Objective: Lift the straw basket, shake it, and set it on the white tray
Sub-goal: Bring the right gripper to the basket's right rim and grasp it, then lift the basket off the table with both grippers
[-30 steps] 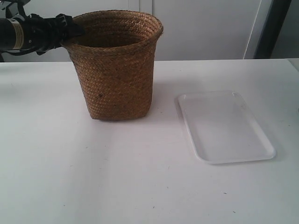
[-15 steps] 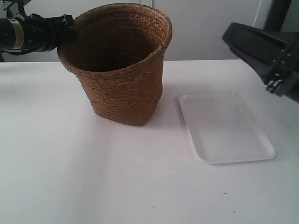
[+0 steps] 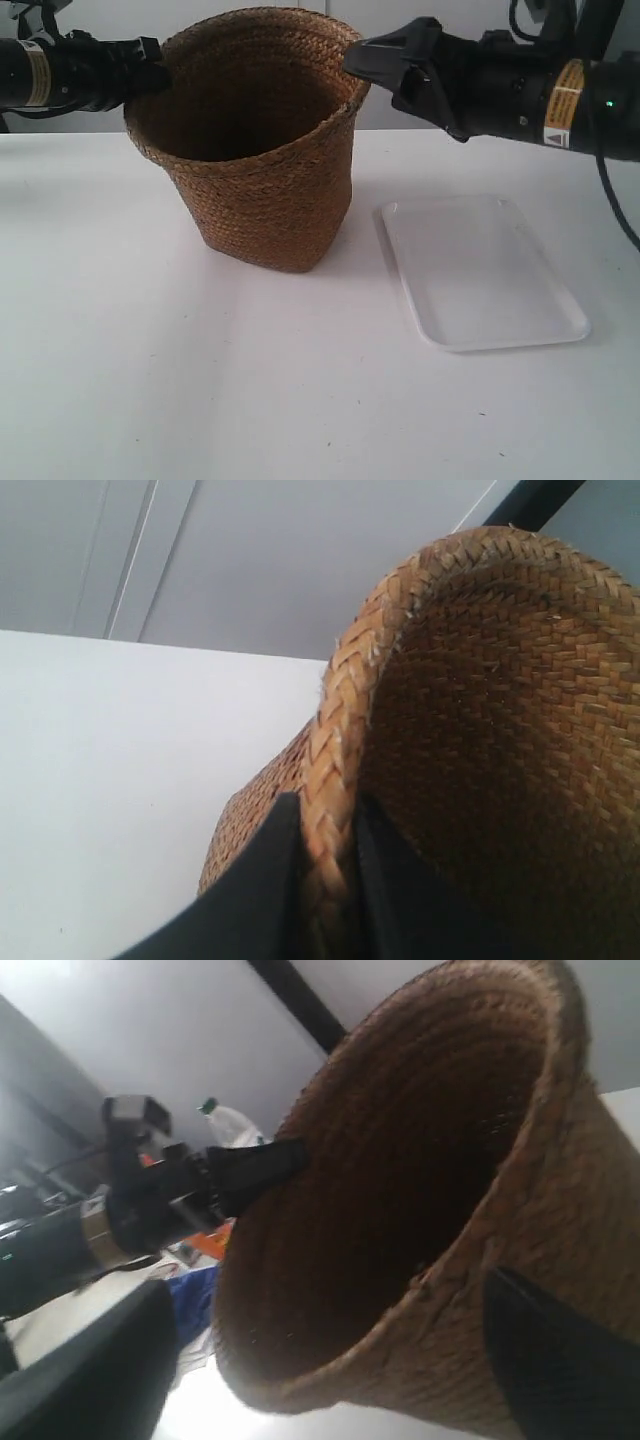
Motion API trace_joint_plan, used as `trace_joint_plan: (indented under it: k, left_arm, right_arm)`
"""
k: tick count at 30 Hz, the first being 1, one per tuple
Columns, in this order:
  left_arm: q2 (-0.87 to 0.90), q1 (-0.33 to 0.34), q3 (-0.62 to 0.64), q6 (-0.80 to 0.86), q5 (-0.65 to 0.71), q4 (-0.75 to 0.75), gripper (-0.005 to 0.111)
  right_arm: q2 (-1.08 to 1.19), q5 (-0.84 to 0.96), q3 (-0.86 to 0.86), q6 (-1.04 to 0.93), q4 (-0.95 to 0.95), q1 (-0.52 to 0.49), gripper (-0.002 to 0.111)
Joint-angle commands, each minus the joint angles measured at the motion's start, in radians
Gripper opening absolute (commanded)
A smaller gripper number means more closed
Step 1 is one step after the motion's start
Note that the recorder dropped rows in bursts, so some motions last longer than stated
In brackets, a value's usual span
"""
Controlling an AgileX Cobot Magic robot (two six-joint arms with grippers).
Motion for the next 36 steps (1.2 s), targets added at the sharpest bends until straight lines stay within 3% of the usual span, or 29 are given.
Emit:
trace_joint_plan:
  k: [1,8,13,15,19,20,24,26,32,36]
  left_arm:
    - [-0.004,-0.017,-0.003,0.035,-0.034,0.05,0.0]
    - [-0.004,-0.052,-0.003,0.065,0.016,0.082,0.0]
    - [-0.004,-0.057,-0.003,0.065,0.008,0.082,0.0]
    - [-0.004,-0.057,-0.003,0.065,0.005,0.082,0.0]
    - [-0.004,-0.057,0.012,0.075,-0.032,0.082,0.0]
    - [-0.004,-0.057,0.02,0.113,-0.071,0.068,0.0]
    - [-0.024,-0.065,0.106,0.364,-0.259,-0.168,0.0]
    - [-0.056,-0.086,0.182,0.486,-0.283,-0.259,0.0]
    - [-0.251,-0.233,0.408,0.871,-0.071,-0.48,0.0]
    - [-0.482,-0.351,0.514,1.107,0.132,-0.616,0.0]
  right_arm:
    - [0.055,0.213,-0.106,0.039,-0.042,0.033,0.079]
    - [0.224,0.234,-0.237,0.111,-0.051,0.086,0.071]
    - [0.358,0.283,-0.318,0.219,-0.163,0.091,0.064]
    - [0.391,0.281,-0.333,0.221,-0.194,0.091,0.051]
    - [0.413,0.224,-0.335,0.22,-0.211,0.091,0.004]
    - [0.413,0.208,-0.335,0.218,-0.227,0.091,0.001]
    - [0.39,0.159,-0.335,0.145,-0.245,0.091,0.0]
    - [0.369,0.152,-0.321,0.094,-0.238,0.091,0.0]
    - [0.192,0.054,-0.231,0.027,-0.223,0.101,0.0]
    - [-0.066,0.128,-0.115,-0.034,-0.247,0.165,0.0]
